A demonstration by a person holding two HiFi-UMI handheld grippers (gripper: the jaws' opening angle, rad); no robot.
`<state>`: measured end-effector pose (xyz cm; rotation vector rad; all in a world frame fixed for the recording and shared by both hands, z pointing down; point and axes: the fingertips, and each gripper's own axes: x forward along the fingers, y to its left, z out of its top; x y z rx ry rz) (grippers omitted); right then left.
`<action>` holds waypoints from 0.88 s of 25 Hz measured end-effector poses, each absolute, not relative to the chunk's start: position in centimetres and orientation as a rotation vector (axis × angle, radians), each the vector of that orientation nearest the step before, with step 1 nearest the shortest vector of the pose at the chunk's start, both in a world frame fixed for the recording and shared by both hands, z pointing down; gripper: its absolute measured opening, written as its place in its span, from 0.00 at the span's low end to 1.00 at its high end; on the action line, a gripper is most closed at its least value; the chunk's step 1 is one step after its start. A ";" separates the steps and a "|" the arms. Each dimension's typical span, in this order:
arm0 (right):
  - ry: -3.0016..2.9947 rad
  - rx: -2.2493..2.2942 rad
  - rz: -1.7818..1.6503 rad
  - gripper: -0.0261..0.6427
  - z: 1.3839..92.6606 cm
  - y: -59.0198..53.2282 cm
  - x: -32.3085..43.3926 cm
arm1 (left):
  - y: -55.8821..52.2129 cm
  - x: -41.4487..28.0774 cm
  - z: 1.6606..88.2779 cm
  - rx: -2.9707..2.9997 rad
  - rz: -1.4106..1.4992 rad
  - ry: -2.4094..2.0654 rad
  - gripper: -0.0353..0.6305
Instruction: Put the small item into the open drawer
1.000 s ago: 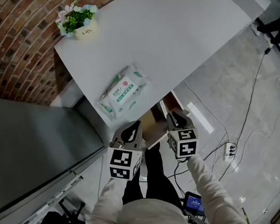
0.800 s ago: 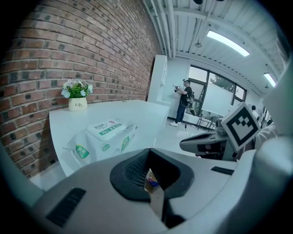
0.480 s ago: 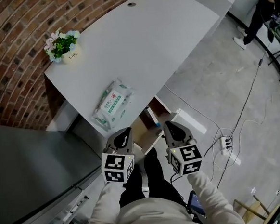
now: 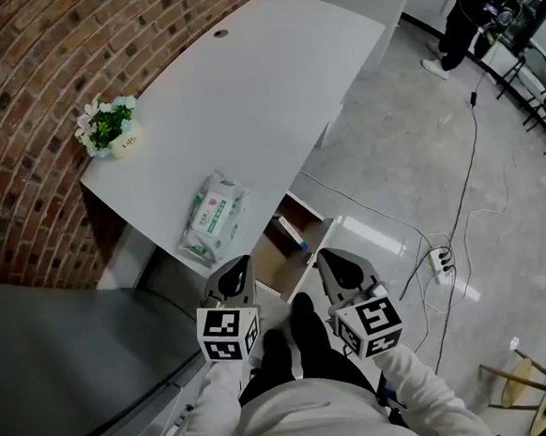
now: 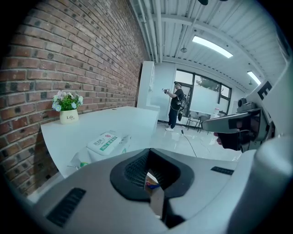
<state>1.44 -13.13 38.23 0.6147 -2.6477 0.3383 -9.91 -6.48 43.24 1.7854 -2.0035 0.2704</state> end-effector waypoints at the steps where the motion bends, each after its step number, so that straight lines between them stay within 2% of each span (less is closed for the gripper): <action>1: -2.653 0.628 0.338 0.08 37.9 -13.0 1.7 | -6.4 -9.9 43.0 1.792 0.268 -2.005 0.08; 22: -2.709 0.685 0.282 0.08 35.2 -11.5 4.3 | -5.8 -9.5 39.7 1.836 0.238 -2.048 0.08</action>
